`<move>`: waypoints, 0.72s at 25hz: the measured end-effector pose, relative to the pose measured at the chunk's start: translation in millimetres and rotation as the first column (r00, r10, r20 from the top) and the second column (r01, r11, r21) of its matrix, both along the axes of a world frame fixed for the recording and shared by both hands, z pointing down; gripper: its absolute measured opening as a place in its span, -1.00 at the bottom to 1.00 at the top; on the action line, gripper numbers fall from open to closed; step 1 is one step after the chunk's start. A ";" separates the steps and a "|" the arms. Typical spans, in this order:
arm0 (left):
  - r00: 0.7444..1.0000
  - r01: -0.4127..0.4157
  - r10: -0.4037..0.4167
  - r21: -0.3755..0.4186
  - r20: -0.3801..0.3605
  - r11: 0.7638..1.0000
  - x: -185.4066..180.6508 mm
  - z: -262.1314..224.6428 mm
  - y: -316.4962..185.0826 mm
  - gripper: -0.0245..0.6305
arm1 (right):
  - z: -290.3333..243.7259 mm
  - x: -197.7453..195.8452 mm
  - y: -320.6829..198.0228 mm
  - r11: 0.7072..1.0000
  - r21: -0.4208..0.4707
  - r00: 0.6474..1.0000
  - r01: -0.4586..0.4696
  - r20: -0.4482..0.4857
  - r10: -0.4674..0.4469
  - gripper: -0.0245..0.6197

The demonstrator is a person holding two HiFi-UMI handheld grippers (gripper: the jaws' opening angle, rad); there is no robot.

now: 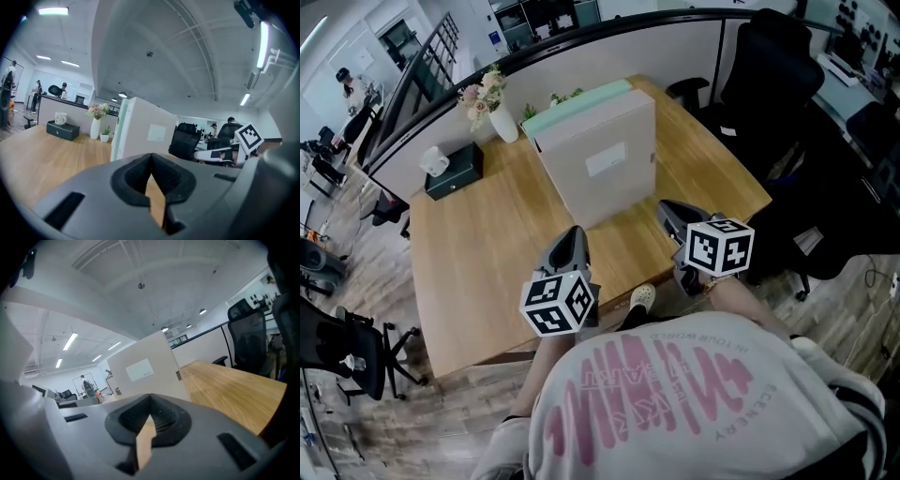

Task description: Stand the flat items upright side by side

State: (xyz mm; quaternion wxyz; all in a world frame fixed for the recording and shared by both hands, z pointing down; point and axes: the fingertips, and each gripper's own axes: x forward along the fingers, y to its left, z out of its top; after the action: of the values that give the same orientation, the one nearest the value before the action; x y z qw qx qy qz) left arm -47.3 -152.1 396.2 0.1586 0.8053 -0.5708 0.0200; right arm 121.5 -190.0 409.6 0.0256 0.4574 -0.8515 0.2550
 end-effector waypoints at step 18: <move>1.000 -0.015 0.016 -0.082 0.013 0.996 3.4 37.6 3.9 -0.92 | 39.0 24.9 3.1 0.995 -0.068 0.995 -0.071 -0.071 0.067 -0.94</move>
State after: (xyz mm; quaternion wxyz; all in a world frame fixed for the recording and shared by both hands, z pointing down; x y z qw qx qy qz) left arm -43.8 -148.1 433.9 0.1876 0.8023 -0.5645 0.0502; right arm 146.4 -186.9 448.6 0.0622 0.4939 -0.8243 0.2697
